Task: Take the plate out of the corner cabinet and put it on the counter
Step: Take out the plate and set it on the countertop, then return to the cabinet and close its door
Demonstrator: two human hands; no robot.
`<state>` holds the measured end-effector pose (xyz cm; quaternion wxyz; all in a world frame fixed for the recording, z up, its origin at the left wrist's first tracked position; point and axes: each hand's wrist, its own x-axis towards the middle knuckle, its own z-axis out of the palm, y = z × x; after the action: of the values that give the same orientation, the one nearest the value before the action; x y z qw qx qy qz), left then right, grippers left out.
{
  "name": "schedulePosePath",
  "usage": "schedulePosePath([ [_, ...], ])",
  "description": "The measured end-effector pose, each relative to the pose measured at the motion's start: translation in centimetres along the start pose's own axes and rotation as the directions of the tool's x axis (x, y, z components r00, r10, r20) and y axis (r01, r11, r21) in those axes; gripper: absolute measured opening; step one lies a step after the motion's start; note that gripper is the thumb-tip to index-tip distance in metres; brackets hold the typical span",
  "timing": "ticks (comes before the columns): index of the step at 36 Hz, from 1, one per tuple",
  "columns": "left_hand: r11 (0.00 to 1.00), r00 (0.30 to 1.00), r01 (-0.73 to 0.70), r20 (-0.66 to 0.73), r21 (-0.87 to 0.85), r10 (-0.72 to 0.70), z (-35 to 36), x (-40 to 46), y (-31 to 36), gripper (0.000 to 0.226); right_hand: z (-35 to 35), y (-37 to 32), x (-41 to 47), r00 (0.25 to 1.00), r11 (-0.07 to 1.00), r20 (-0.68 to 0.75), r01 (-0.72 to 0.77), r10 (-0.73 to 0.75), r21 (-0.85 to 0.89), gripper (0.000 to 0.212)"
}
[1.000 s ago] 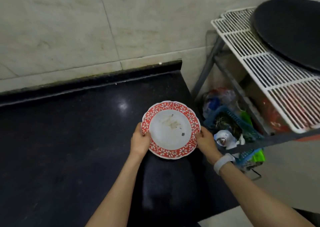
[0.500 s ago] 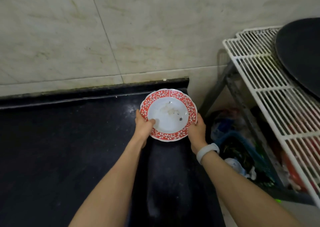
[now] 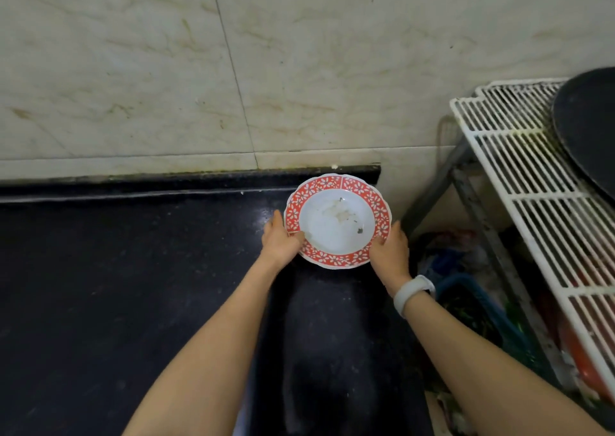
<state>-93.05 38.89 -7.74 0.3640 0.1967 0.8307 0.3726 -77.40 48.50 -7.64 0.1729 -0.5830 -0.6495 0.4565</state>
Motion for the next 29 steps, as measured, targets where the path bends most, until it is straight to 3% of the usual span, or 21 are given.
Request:
schedulePosePath([
  [3,0.990,0.988,-0.076,-0.124,0.123,0.091,-1.5,-2.3,-1.6,0.064,-0.1,-0.7,-2.8,0.976,0.976,-0.086,0.190,-0.200,-0.108,0.042],
  [7,0.967,0.951,-0.102,-0.263,0.234,0.164,-3.8,-6.4,-5.5,0.043,1.3,-0.2,-7.0,0.934,0.928,-0.006,0.353,-0.356,-0.116,0.035],
  [9,0.964,0.939,-0.091,-0.300,0.251,0.167,-5.0,-9.3,-7.9,0.037,2.8,0.2,-9.2,0.918,0.917,0.089,0.392,-0.386,-0.075,0.029],
  [11,0.967,0.928,-0.033,-0.351,0.251,0.122,-6.5,-12.9,-11.1,0.036,4.7,0.4,-12.4,0.890,0.918,0.272,0.393,-0.366,-0.052,0.026],
  [15,0.976,0.866,0.127,-0.499,0.175,-0.023,-10.3,-21.2,-20.3,0.035,10.1,1.1,-22.0,0.721,0.859,0.598,0.501,-0.350,-0.102,0.027],
  [19,0.977,0.862,0.169,-0.501,0.131,-0.082,-11.3,-25.4,-24.1,0.033,12.7,2.0,-25.8,0.650,0.826,0.665,0.557,-0.367,-0.088,0.027],
  [27,0.949,0.702,0.304,-0.655,-0.079,-0.279,-17.8,-44.7,-39.8,0.035,22.3,5.1,-46.9,0.350,0.680,0.878,0.732,-0.327,-0.039,0.037],
  [29,0.935,0.660,0.333,-0.677,-0.123,-0.324,-19.5,-49.2,-43.4,0.035,24.2,6.0,-51.8,0.267,0.637,0.913,0.770,-0.309,-0.009,0.030],
])
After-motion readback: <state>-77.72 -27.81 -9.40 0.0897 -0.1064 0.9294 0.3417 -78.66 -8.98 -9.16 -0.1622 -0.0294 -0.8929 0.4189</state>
